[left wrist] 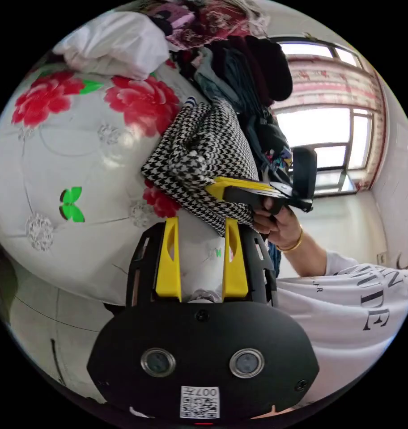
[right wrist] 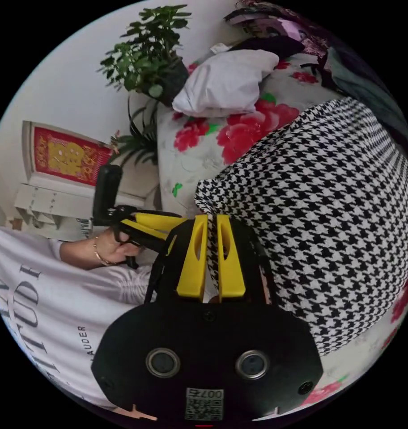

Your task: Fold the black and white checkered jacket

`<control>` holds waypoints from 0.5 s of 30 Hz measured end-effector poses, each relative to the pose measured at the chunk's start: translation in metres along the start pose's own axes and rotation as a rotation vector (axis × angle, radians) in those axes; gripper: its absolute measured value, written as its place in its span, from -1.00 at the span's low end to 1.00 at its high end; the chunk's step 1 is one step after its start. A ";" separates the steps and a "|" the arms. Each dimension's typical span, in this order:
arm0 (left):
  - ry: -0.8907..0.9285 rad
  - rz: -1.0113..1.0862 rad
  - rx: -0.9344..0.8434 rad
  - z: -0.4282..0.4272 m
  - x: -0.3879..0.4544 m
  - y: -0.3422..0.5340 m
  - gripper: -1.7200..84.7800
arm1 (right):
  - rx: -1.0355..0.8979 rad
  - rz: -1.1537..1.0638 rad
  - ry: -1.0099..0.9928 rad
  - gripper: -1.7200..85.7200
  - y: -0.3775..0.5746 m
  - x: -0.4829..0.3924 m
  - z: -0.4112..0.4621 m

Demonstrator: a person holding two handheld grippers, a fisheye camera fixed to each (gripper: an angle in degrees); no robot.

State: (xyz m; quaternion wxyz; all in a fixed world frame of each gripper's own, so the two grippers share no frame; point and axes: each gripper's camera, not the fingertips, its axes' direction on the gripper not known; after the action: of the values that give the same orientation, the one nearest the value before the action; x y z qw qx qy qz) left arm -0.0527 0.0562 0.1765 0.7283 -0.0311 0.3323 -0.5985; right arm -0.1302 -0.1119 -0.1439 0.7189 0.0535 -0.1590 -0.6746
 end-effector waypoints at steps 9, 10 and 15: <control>0.148 -0.010 0.026 -0.028 -0.042 -0.045 -0.42 | 0.503 0.318 -0.092 -0.67 0.112 0.094 -0.152; 0.161 -0.025 0.017 -0.030 -0.052 -0.055 -0.41 | 0.547 0.468 -0.113 -0.65 0.138 0.123 -0.160; 0.219 -0.001 -0.111 -0.033 -0.077 -0.091 -0.41 | 0.672 0.733 -0.307 -0.59 0.200 0.191 -0.153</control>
State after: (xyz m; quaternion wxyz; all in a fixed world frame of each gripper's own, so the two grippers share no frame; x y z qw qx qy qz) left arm -0.1528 0.1110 0.2255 0.6843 -0.0059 0.4425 -0.5796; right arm 0.1136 -0.3045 -0.2002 0.8194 0.1227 -0.4788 -0.2903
